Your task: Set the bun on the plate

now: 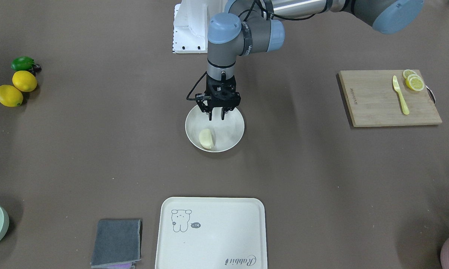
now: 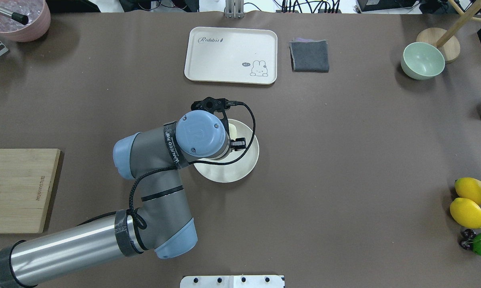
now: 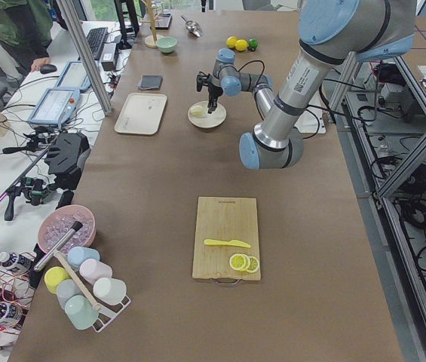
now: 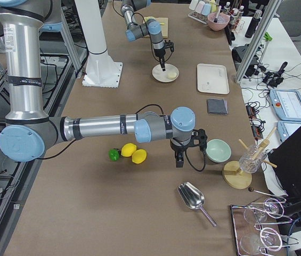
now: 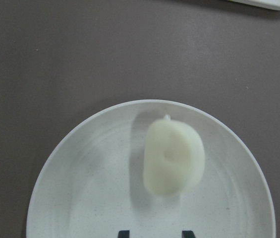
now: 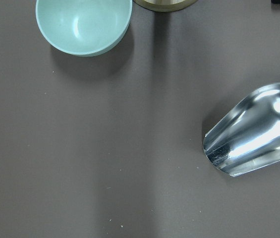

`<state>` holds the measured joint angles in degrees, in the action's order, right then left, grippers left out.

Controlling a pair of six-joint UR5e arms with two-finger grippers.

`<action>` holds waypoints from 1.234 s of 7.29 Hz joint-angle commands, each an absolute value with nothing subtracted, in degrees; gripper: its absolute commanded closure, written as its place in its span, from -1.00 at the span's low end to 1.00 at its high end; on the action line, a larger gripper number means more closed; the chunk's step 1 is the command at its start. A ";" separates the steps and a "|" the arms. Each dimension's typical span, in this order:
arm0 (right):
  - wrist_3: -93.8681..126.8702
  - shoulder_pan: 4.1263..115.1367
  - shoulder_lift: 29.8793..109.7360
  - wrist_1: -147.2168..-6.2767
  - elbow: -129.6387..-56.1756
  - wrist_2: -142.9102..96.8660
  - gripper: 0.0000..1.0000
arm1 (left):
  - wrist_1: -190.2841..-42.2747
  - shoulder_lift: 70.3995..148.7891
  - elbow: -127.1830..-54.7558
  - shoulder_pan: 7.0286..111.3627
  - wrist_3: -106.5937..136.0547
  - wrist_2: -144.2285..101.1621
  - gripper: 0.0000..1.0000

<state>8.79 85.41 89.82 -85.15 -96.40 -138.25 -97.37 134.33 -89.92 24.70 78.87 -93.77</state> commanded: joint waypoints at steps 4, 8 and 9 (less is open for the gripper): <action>8.79 86.22 89.91 -85.61 -96.68 -138.25 -1.00 | -91.49 126.78 -102.89 36.61 69.72 -97.56 -0.96; 8.27 86.22 91.74 -89.21 -96.68 -132.82 -1.00 | -94.48 111.30 -106.44 53.39 47.65 -103.32 -0.96; 8.26 86.48 92.37 -89.21 -97.03 -132.89 -1.00 | -95.18 107.09 -106.87 57.96 45.98 -104.93 -0.96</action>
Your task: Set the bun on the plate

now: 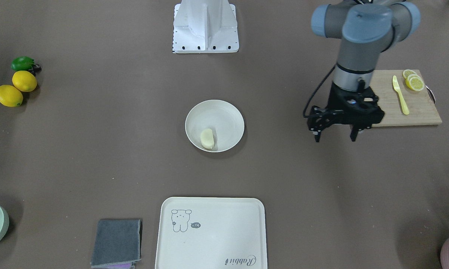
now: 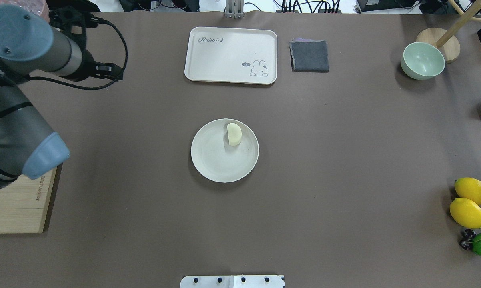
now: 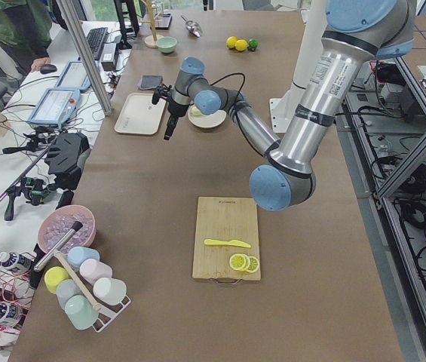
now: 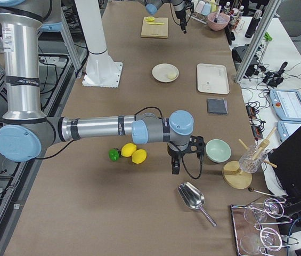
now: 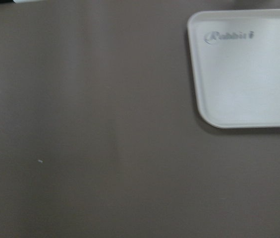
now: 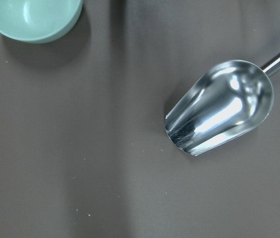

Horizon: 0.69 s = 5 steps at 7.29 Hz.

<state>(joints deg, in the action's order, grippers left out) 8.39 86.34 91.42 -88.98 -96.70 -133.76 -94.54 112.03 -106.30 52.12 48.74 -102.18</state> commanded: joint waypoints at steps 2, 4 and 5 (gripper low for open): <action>8.26 86.48 92.72 -89.12 -97.12 -132.89 -1.00 | -95.63 97.51 -103.66 75.57 25.00 -121.72 -0.96; 8.26 86.48 92.81 -89.12 -97.21 -132.98 -1.00 | -95.45 94.41 -96.54 88.10 7.80 -126.99 -0.96; 8.26 86.57 92.73 -89.12 -97.21 -133.07 -1.00 | -95.45 93.96 -93.98 90.50 6.26 -130.92 -0.96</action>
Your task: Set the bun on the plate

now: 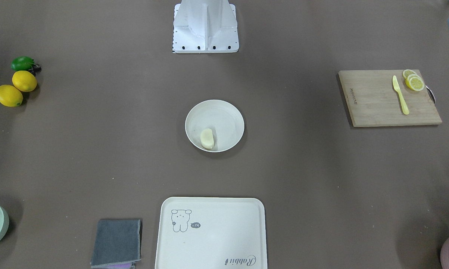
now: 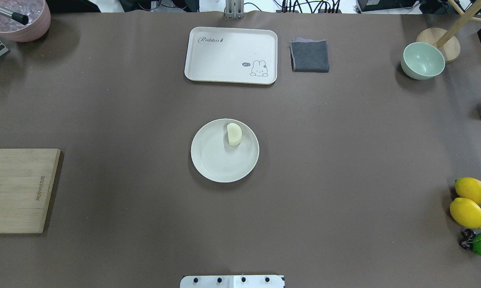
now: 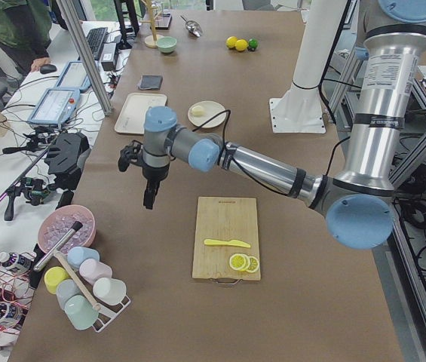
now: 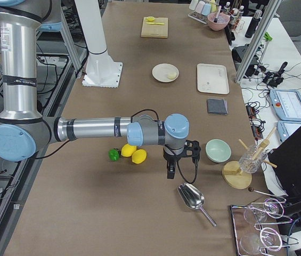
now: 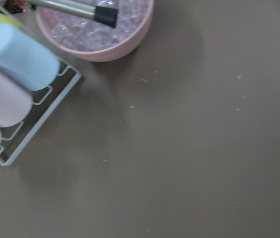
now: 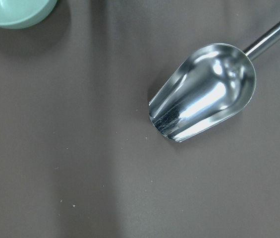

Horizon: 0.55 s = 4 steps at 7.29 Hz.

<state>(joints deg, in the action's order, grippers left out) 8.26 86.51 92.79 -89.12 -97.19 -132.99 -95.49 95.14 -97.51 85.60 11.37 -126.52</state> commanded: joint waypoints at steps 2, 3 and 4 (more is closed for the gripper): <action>7.91 87.18 92.90 -89.03 -97.21 -133.50 -1.00 | -96.76 90.19 -93.16 91.05 6.15 -134.65 -0.96; 7.82 87.19 92.81 -89.03 -97.21 -133.51 -1.00 | -97.03 89.57 -92.99 91.05 6.15 -134.56 -0.96; 7.82 87.19 92.81 -89.03 -97.21 -133.51 -1.00 | -97.03 89.39 -92.90 91.05 6.15 -134.56 -0.96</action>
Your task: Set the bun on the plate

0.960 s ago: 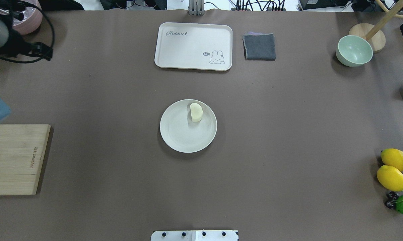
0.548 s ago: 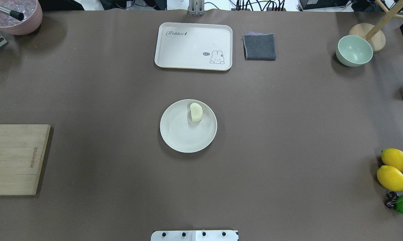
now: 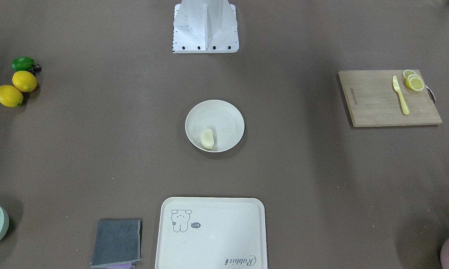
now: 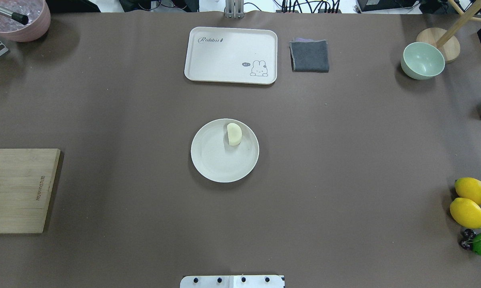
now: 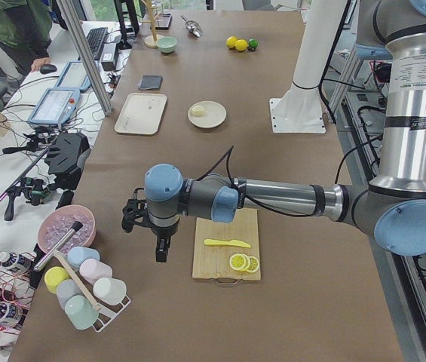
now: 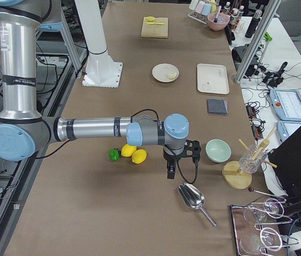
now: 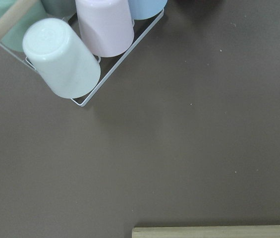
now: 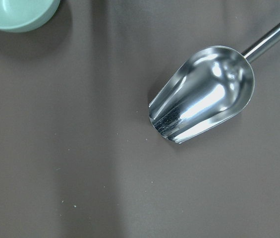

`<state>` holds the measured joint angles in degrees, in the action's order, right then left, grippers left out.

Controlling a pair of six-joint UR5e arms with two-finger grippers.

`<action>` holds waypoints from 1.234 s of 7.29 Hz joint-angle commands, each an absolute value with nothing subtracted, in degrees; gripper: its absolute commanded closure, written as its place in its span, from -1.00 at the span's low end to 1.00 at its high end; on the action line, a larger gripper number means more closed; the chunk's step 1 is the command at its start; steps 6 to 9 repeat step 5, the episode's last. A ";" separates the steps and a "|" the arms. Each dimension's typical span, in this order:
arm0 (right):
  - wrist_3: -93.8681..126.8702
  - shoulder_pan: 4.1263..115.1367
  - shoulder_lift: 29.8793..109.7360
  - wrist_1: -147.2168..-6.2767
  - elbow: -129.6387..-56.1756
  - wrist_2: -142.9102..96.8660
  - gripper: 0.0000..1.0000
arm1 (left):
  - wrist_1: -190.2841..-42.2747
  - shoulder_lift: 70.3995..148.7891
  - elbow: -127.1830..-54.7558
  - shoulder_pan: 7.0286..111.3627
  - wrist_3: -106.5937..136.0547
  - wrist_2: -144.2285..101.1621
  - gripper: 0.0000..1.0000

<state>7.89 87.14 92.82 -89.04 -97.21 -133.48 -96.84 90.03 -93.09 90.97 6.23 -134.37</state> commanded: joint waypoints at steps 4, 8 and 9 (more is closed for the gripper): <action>7.91 87.36 92.99 -89.03 -97.47 -133.51 -1.00 | -96.94 89.21 -92.64 91.14 6.24 -134.21 -0.96; 7.82 87.45 92.99 -89.03 -97.47 -133.51 -1.00 | -96.94 89.12 -92.64 91.14 6.24 -134.21 -0.96; 7.82 87.45 92.99 -89.03 -97.47 -133.51 -1.00 | -96.94 89.12 -92.64 91.14 6.24 -134.21 -0.96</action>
